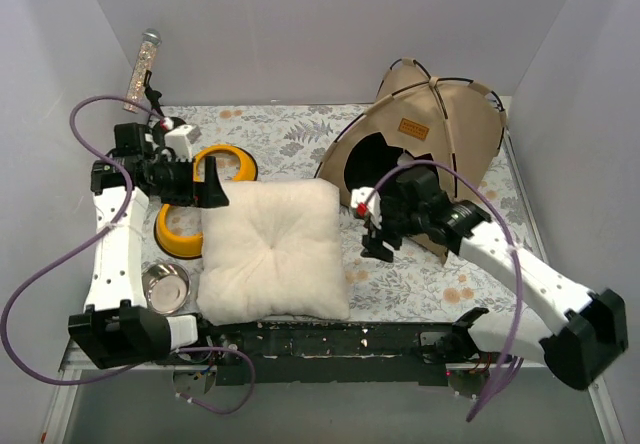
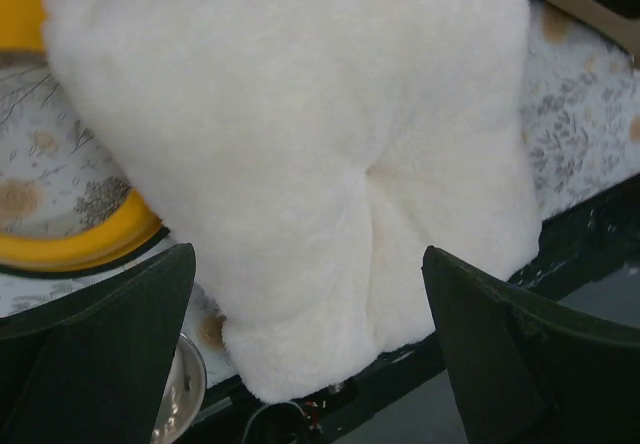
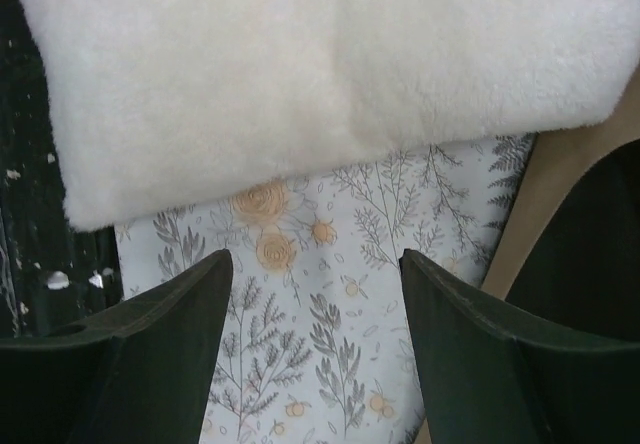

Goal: Set up the pet tent

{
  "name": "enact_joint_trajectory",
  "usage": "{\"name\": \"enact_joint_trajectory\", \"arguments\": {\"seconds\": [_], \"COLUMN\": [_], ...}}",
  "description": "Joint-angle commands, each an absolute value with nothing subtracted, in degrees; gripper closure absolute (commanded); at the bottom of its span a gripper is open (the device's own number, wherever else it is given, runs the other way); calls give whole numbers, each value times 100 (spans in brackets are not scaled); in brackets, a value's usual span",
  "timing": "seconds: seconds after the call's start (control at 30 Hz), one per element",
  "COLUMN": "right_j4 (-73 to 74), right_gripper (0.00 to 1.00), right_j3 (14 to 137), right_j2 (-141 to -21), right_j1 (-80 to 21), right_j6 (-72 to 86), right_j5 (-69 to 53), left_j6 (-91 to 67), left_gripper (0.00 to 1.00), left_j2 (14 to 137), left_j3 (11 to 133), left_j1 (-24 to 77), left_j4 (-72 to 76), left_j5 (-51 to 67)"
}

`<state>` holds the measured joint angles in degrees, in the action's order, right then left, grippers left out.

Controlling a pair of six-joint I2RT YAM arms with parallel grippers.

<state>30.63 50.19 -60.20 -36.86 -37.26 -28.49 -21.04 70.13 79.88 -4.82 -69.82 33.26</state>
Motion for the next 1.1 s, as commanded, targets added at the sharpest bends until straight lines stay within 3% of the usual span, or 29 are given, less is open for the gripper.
{"name": "enact_joint_trajectory", "arguments": {"seconds": [0.0, 0.13, 0.3, 0.43, 0.57, 0.73, 1.07], "right_j4": [2980, 1822, 1346, 660, 467, -806, -177], "right_gripper": [26, 27, 27, 26, 24, 21, 23], "right_j3": [5775, 5134, 4870, 4430, 4395, 4157, 4868], "right_j2": [-6969, -6838, -7461, -7611, -7725, -7856, -8509], "right_j1": [-3797, -4147, -4614, -4614, -4614, -4597, -4483], "right_j6": [-1956, -548, -62, 202, 369, 957, 1117], "right_j5": [-2988, -2814, -2592, -2567, -2768, -3383, -3023], "left_j6": [-3752, -4236, -4315, -4061, -3262, -2804, -2760], "left_gripper": [2, 2, 2, 2, 2, 2, 8], "left_j2": [7015, 6698, 6785, 7162, 7707, 7690, 7980], "left_j3": [7920, 7235, 6523, 6092, 5846, 5590, 5502], "left_j1": [-1378, -1433, -1424, -1433, -1424, -1415, -1327], "left_j4": [-6742, -6145, -5486, -5072, -5028, -4887, -4764], "left_j5": [2874, 2654, 2936, 2585, 2873, 3233, 3358]}}
